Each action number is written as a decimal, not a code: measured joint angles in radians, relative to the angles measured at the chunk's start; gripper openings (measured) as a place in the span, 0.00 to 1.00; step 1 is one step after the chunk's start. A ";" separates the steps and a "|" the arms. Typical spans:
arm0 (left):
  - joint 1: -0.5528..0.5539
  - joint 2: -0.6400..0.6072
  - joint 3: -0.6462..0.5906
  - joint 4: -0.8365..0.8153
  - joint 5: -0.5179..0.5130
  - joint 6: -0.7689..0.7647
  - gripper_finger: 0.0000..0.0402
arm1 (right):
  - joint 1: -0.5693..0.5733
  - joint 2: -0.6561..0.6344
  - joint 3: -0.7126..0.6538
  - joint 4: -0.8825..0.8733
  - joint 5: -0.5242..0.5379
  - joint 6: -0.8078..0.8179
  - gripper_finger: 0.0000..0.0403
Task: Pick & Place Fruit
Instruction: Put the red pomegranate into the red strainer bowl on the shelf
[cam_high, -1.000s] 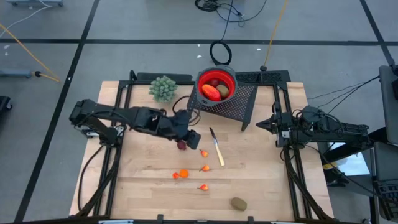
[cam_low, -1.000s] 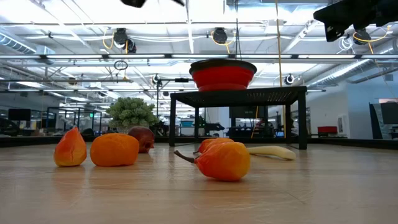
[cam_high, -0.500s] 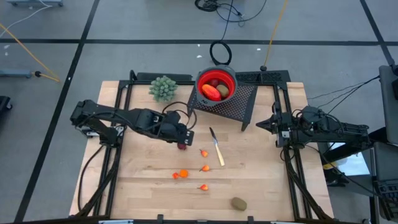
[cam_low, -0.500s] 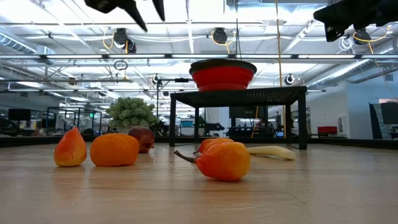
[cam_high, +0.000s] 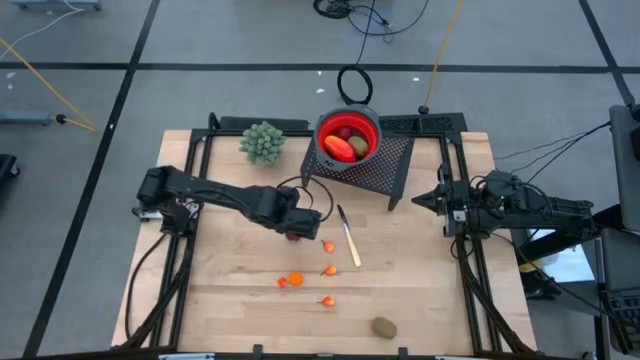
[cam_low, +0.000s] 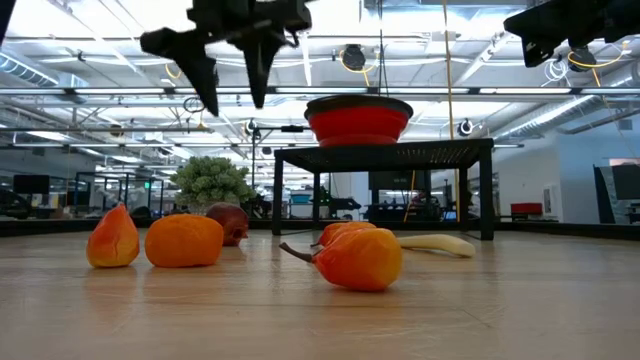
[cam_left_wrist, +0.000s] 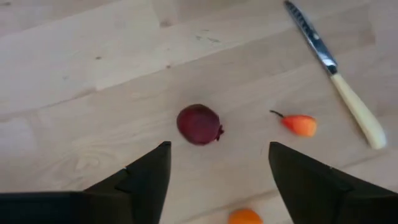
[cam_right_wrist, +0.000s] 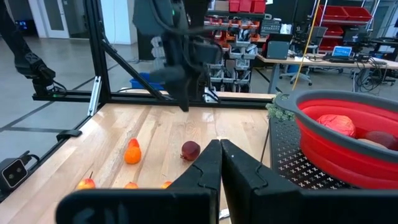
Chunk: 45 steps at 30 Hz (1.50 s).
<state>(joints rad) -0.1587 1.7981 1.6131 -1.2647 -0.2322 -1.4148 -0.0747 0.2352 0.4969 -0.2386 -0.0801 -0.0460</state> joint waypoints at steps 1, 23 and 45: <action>0.004 0.010 0.000 0.000 0.004 0.008 0.70 | 0.000 0.000 0.000 0.000 0.000 0.000 0.01; 0.152 0.132 -0.228 0.230 0.312 -0.033 0.90 | 0.000 0.000 0.000 0.000 0.000 0.000 0.01; 0.172 0.131 -0.323 0.405 0.301 -0.161 0.90 | 0.000 0.000 0.000 0.000 0.000 0.000 0.01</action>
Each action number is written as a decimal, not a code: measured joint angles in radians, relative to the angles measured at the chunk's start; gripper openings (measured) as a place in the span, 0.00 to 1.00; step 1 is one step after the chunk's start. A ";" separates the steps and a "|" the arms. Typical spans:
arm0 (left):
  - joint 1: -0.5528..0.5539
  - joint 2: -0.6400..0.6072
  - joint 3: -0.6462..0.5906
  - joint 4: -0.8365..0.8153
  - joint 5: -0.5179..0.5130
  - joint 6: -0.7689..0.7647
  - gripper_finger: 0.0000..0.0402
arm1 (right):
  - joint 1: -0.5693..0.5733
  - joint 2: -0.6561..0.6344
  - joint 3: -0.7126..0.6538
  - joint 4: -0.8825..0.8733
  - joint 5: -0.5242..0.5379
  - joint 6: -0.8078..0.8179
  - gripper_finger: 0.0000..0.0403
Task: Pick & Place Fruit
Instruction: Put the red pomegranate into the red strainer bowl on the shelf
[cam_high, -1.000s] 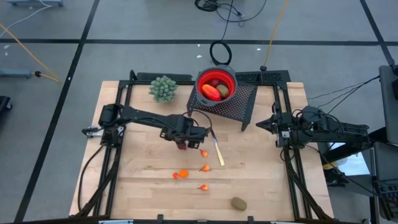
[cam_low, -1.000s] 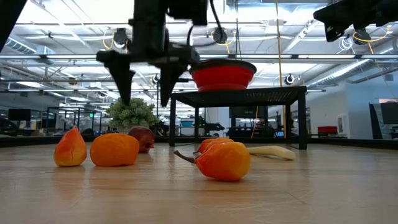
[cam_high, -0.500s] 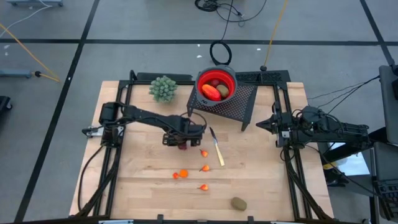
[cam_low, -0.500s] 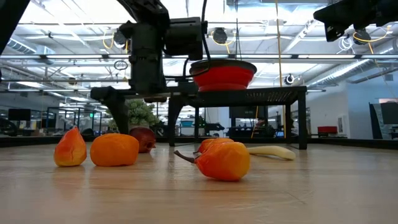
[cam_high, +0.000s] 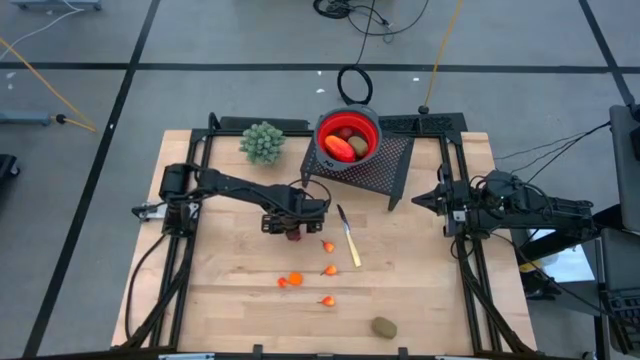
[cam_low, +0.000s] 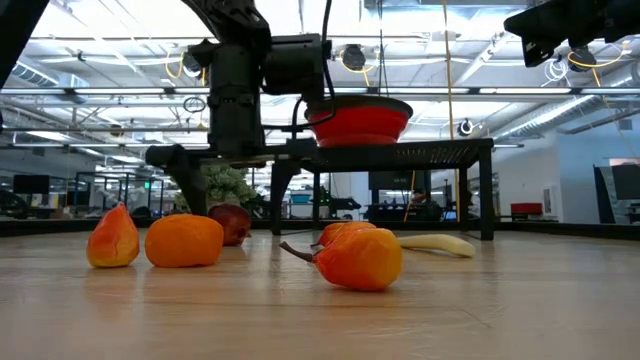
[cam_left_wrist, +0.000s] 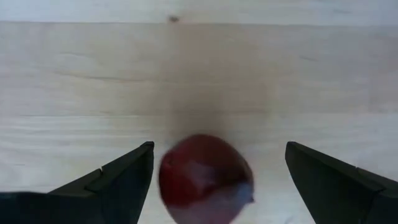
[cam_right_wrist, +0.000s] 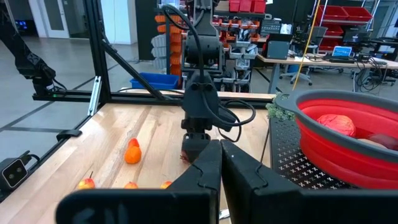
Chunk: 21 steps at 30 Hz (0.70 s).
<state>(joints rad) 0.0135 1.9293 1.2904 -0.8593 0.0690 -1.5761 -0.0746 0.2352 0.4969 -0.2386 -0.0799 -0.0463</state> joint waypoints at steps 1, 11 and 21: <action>0.001 0.000 -0.006 0.000 0.000 -0.005 0.90 | 0.000 0.000 0.000 0.000 0.000 0.000 0.01; -0.001 0.000 -0.050 0.031 0.001 -0.024 0.84 | 0.000 0.000 0.000 0.000 0.000 0.000 0.01; -0.001 0.000 -0.052 0.049 -0.017 -0.004 0.62 | 0.000 0.000 0.000 0.000 0.000 0.000 0.01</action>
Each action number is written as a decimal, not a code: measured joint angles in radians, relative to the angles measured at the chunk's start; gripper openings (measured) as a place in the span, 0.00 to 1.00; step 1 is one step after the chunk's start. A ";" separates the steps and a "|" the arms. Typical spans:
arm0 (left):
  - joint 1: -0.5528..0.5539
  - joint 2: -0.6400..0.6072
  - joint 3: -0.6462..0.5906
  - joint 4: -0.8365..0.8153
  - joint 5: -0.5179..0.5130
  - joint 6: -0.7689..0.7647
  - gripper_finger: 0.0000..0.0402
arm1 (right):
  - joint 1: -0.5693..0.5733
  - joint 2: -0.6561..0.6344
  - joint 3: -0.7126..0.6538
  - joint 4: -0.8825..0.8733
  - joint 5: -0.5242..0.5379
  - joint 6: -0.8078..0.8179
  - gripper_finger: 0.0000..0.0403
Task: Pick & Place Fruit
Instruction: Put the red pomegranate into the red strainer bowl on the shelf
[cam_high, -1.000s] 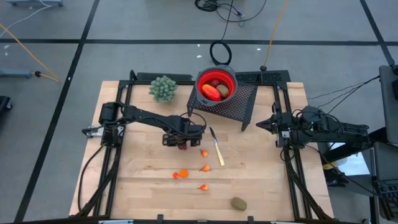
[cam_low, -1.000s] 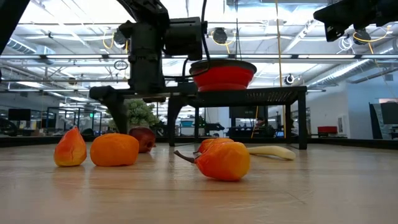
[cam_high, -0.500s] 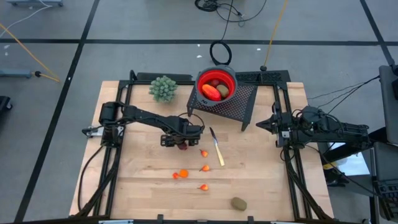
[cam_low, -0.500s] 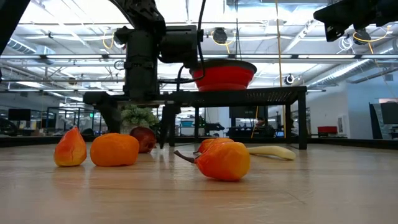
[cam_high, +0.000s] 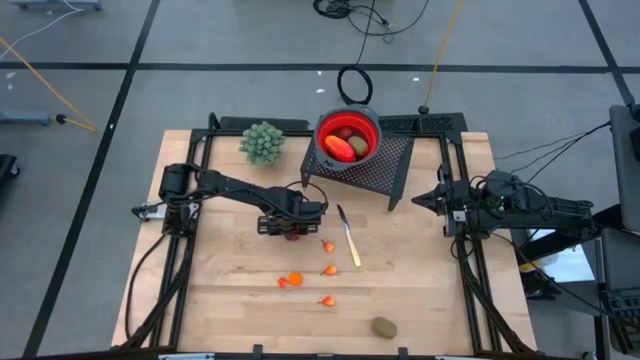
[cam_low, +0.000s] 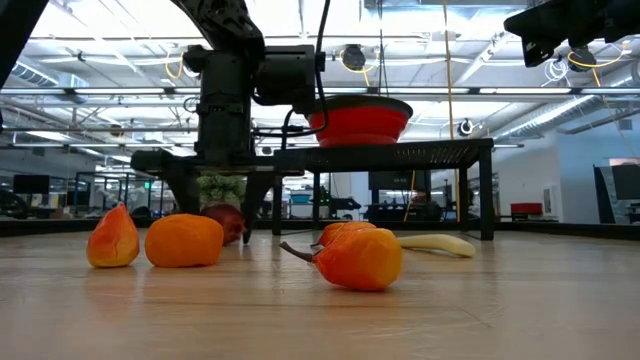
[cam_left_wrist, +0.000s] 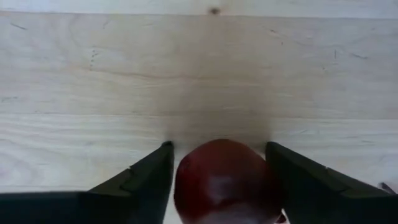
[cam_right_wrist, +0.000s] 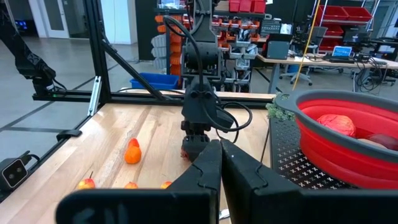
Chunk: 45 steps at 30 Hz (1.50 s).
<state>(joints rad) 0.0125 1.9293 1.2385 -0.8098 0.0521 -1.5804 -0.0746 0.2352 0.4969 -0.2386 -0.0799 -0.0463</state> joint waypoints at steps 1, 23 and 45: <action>0.000 0.000 0.000 0.000 0.000 0.001 0.60 | 0.000 0.000 0.000 0.000 0.000 0.000 0.01; -0.001 -0.174 0.000 0.015 -0.065 0.316 0.48 | 0.000 0.000 0.000 0.001 0.000 0.000 0.01; -0.087 -0.452 0.000 0.949 -0.040 1.170 0.53 | 0.000 0.000 0.000 0.001 0.000 0.000 0.01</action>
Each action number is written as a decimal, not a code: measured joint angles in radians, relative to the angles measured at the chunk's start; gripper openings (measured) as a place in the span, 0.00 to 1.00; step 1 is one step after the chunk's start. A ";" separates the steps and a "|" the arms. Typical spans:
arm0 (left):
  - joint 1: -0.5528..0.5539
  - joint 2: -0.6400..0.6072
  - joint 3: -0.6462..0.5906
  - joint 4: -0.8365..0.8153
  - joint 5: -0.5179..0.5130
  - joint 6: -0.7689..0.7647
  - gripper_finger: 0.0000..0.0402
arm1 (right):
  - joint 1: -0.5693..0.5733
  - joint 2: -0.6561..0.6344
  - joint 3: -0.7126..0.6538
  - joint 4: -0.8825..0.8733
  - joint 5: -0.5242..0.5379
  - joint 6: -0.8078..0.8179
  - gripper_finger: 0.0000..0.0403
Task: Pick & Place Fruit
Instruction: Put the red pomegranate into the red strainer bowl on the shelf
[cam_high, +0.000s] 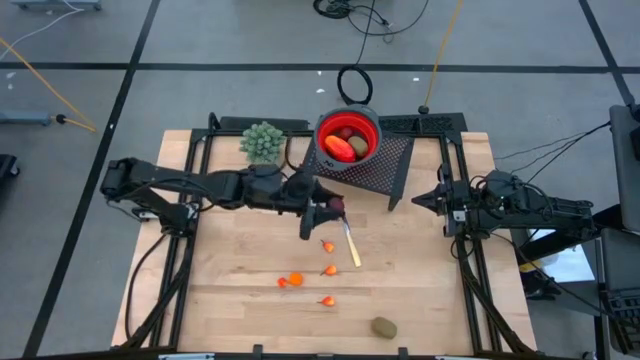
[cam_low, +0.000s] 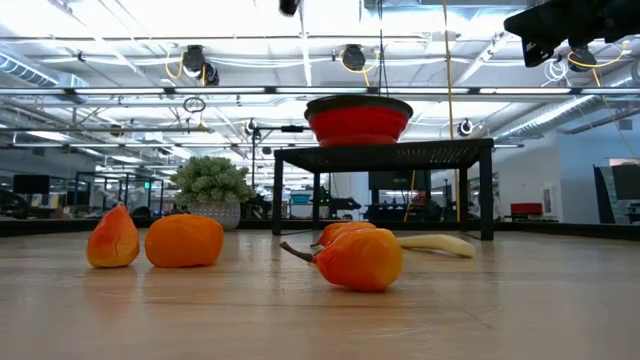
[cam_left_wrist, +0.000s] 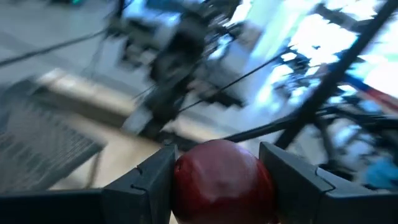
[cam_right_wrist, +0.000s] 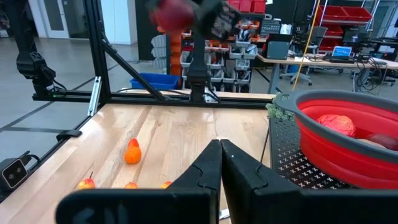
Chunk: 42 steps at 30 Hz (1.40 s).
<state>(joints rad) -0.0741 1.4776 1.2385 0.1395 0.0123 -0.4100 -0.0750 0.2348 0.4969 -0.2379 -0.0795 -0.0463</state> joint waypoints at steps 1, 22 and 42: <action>0.000 0.000 0.000 0.036 0.026 0.015 0.53 | 0.000 0.000 0.000 0.000 0.000 0.000 0.01; -0.001 0.000 0.000 0.648 0.543 0.184 0.53 | 0.000 0.000 0.000 0.000 0.000 0.000 0.01; 0.000 0.000 0.000 0.648 0.134 -0.150 0.53 | 0.000 0.000 0.000 0.000 0.000 -0.005 0.01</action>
<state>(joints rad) -0.0742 1.4776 1.2388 0.7876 0.1460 -0.5605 -0.0748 0.2348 0.4969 -0.2380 -0.0794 -0.0514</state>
